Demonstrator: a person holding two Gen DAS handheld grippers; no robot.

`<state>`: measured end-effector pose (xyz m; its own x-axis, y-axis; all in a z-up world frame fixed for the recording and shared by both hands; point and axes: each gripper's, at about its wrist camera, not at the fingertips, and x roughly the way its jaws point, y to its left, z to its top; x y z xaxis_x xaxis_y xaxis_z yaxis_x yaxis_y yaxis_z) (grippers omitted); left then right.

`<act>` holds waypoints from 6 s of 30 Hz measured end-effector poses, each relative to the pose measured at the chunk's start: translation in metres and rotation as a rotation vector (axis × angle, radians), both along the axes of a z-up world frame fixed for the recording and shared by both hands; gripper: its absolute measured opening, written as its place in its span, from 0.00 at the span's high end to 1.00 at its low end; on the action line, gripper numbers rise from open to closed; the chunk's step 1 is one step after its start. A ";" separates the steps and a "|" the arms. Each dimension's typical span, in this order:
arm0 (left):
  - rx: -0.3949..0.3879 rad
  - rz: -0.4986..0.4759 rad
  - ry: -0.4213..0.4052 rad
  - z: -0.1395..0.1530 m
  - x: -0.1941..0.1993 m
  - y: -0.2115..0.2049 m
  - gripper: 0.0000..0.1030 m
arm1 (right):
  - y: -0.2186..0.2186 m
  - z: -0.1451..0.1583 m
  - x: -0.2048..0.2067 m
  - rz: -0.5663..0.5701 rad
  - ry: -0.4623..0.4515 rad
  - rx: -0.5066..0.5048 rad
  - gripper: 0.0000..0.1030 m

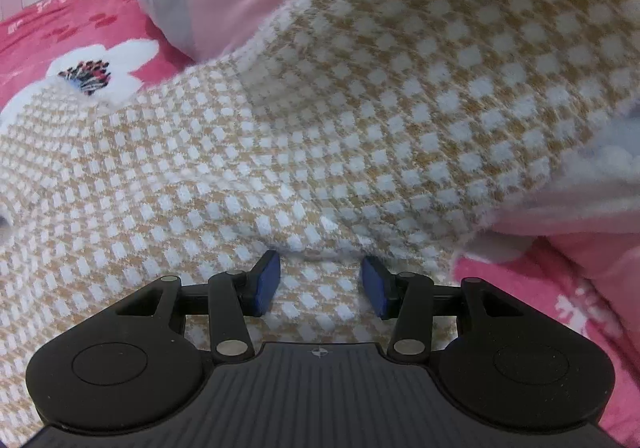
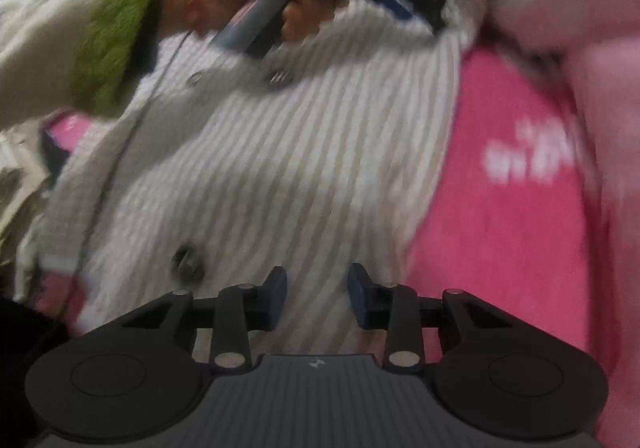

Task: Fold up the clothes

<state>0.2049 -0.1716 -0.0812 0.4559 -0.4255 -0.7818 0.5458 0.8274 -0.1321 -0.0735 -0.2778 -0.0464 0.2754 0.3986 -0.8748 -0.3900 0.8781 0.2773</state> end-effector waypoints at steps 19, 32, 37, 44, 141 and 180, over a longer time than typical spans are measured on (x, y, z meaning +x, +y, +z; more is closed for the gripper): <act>0.056 -0.283 0.063 0.074 -0.144 0.084 0.55 | -0.080 0.032 -0.037 -0.267 0.160 0.140 0.58; -0.032 -0.034 0.617 0.026 -0.249 0.190 0.55 | -0.061 0.034 -0.069 -0.307 0.119 0.163 0.56; -0.113 -0.050 0.627 0.025 -0.253 0.184 0.55 | -0.036 0.046 -0.070 -0.250 0.040 0.193 0.56; -0.098 -0.002 0.620 0.008 -0.260 0.168 0.67 | 0.001 0.050 -0.082 -0.139 -0.048 0.167 0.56; -0.032 0.056 0.218 0.080 -0.138 0.238 0.69 | 0.100 0.051 0.011 0.344 -0.308 -0.008 0.59; -0.382 0.373 -0.052 0.052 0.093 0.208 0.95 | 0.107 -0.015 0.071 0.319 -0.215 0.104 0.33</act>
